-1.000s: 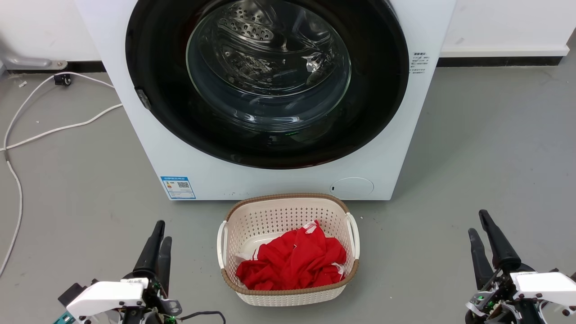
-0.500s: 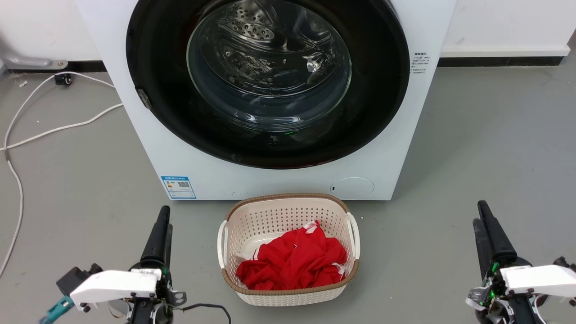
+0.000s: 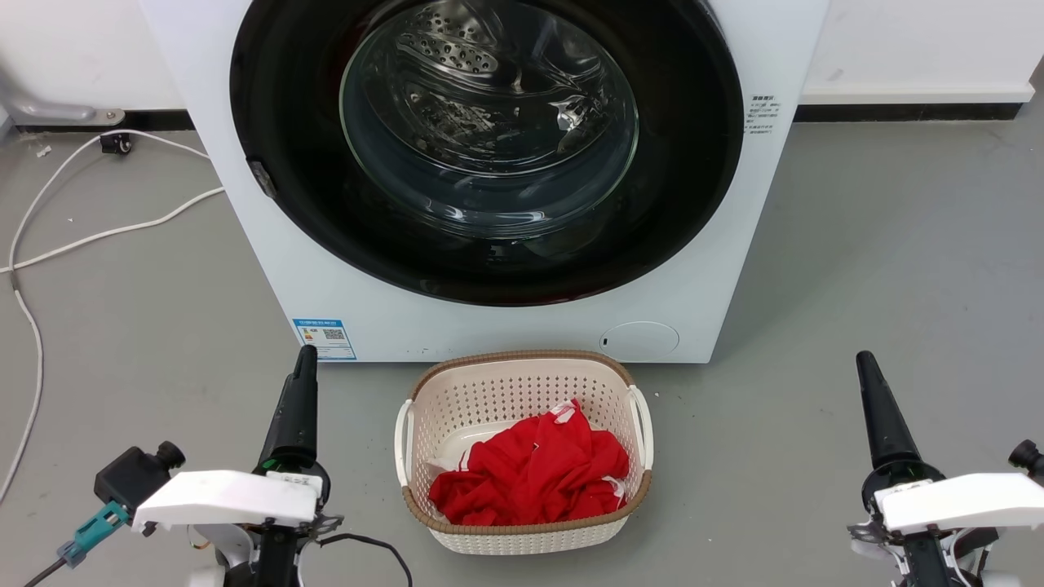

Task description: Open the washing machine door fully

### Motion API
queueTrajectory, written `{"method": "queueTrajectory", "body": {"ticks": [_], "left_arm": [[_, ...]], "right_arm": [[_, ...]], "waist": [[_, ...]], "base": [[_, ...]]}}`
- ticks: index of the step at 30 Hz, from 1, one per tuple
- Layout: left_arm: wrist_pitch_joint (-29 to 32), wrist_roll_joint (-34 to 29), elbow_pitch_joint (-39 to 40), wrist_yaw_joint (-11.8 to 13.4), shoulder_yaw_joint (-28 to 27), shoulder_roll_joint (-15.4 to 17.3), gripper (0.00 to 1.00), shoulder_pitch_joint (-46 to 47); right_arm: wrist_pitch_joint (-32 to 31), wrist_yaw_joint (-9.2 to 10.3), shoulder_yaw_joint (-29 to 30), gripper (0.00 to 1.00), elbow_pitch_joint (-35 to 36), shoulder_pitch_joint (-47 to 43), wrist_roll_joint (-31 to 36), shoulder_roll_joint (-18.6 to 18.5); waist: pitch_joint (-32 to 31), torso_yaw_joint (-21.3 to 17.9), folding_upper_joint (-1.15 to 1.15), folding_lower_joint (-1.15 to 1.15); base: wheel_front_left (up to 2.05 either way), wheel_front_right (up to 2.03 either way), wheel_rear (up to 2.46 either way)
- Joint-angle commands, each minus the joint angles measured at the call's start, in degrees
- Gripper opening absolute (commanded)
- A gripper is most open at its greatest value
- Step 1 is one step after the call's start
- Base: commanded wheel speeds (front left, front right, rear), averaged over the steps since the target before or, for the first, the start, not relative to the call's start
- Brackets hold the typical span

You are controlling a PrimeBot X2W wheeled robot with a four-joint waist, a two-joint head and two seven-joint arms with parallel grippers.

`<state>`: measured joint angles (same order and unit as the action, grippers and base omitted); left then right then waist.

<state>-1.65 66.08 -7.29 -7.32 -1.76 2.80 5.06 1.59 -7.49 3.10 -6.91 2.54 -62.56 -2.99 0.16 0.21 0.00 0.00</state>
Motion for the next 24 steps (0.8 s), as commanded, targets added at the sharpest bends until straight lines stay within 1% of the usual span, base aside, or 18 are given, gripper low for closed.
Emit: {"method": "queueTrajectory", "body": {"ticks": [1, 2, 8, 9, 11, 12, 15, 16, 17, 18, 24], "left_arm": [[-0.7, -3.3, 1.3, -0.1, 0.4, 0.2, 1.0, 1.8], [-0.7, -3.3, 1.3, -0.1, 0.4, 0.2, 1.0, 1.8], [-1.9, -10.4, 1.1, 0.0, 1.1, 0.1, 1.0, 1.9], [-2.3, -12.5, 1.0, 0.1, 1.4, 0.1, 1.0, 1.9], [-2.5, -13.6, 1.0, 0.2, 1.5, 0.1, 1.0, 1.9], [-2.8, -15.6, 0.8, 0.3, 1.8, 0.1, 1.0, 2.0], [-3.4, -18.8, 0.5, 0.5, 2.3, 0.1, 1.0, 2.1], [-3.4, -18.8, 0.5, 0.5, 2.3, 0.1, 1.0, 2.1], [-3.8, -20.8, 0.3, 0.6, 2.5, 0.1, 1.0, 2.1], [-3.8, -20.8, 0.3, 0.6, 2.5, 0.1, 1.0, 2.1], [-4.8, -26.4, -0.4, 0.9, 3.0, 0.1, 1.0, 2.4]], "right_arm": [[0.8, 0.0, -0.2, 1.0, 1.6, 0.4, 3.7, -0.1], [0.8, 0.0, -0.2, 1.0, 1.6, 0.4, 3.7, -0.1], [2.0, 0.0, -0.8, 1.0, 2.6, -0.5, 12.3, -0.1], [2.4, 0.0, -1.0, 1.0, 2.8, -0.8, 14.7, 0.0], [2.6, 0.0, -1.1, 1.0, 2.9, -0.9, 15.8, 0.0], [2.9, 0.0, -1.2, 1.0, 3.0, -1.1, 17.9, 0.0], [3.5, 0.0, -1.3, 1.0, 2.8, -1.5, 20.8, 0.0], [3.5, 0.0, -1.3, 1.0, 2.8, -1.5, 20.8, 0.0], [3.7, 0.0, -1.2, 1.0, 2.7, -1.6, 22.7, 0.0], [3.7, 0.0, -1.2, 1.0, 2.7, -1.6, 22.7, 0.0], [3.9, 0.0, -1.0, 1.0, 2.9, -2.0, 27.6, 0.0]], "waist": [[0.0, 0.0, 0.0, 0.0], [0.0, 0.0, 0.0, 0.0], [0.0, -0.1, 0.0, 0.0], [0.0, -0.1, 0.0, 0.0], [0.0, -0.1, 0.0, 0.0], [0.0, -0.1, 0.0, 0.0], [-0.1, -0.1, 0.0, 0.0], [-0.1, -0.1, 0.0, 0.0], [-0.1, -0.1, 0.0, 0.0], [-0.1, -0.1, 0.0, 0.0], [0.0, -0.2, 0.0, 0.0]], "base": [[0.0, 0.0, 0.0], [0.0, 0.0, 0.0], [0.0, 0.0, 0.0], [0.0, 0.0, 0.0], [0.0, 0.0, 0.0], [0.0, 0.0, 0.0], [0.0, 0.0, 0.0], [0.0, 0.0, 0.0], [0.0, 0.0, 0.0], [0.0, 0.0, 0.0], [0.0, 0.0, 0.0]]}}
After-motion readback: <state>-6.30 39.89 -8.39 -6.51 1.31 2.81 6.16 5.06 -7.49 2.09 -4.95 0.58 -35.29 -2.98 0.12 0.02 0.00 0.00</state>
